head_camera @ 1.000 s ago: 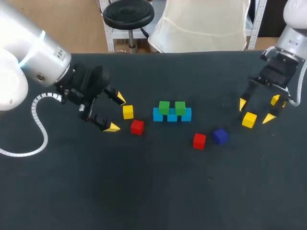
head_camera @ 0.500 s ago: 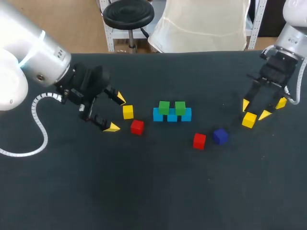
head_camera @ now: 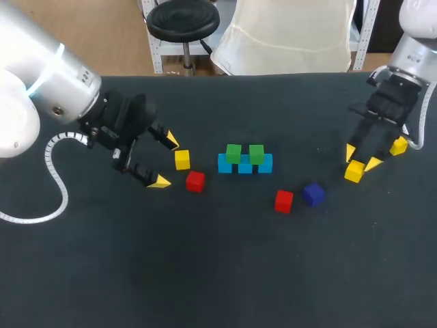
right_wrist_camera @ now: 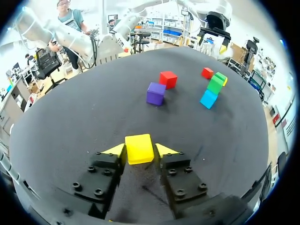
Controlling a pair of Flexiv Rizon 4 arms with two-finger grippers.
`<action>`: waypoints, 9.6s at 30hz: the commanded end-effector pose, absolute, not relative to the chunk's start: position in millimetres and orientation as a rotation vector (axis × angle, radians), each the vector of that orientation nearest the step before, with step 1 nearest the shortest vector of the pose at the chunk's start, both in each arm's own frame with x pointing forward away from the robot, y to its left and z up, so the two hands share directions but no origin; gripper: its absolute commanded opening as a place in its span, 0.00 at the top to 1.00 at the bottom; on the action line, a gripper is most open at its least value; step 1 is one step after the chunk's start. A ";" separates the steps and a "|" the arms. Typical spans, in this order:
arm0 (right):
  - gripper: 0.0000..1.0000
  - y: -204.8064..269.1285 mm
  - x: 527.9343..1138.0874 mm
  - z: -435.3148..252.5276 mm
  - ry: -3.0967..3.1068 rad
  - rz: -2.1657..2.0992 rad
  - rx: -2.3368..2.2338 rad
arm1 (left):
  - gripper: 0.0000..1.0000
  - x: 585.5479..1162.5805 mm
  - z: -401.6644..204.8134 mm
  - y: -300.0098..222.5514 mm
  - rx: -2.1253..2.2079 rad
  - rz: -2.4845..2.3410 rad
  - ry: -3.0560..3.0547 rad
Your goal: Place the blue cubes, place green cubes on the blue cubes, place the yellow cubes on the green cubes, then place the red cubes on the yellow cubes, and place purple cube on the red cubes.
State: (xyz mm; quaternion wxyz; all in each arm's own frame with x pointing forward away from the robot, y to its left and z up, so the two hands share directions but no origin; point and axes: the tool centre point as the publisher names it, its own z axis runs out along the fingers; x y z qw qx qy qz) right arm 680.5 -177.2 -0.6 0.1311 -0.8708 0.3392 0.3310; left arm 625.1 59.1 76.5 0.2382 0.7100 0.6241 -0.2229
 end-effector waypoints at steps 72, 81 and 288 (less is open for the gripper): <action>1.00 14.2 705.7 99.3 1.719 0.545 -1.605 | 0.00 626.0 75.9 59.9 1.947 -0.613 1.706; 1.00 34.7 698.1 89.5 1.756 0.552 -1.633 | 0.00 626.0 75.9 59.9 1.947 -0.613 1.706; 0.05 -293.4 756.3 -7.8 1.596 0.774 -2.186 | 0.00 626.0 75.9 59.9 1.947 -0.613 1.706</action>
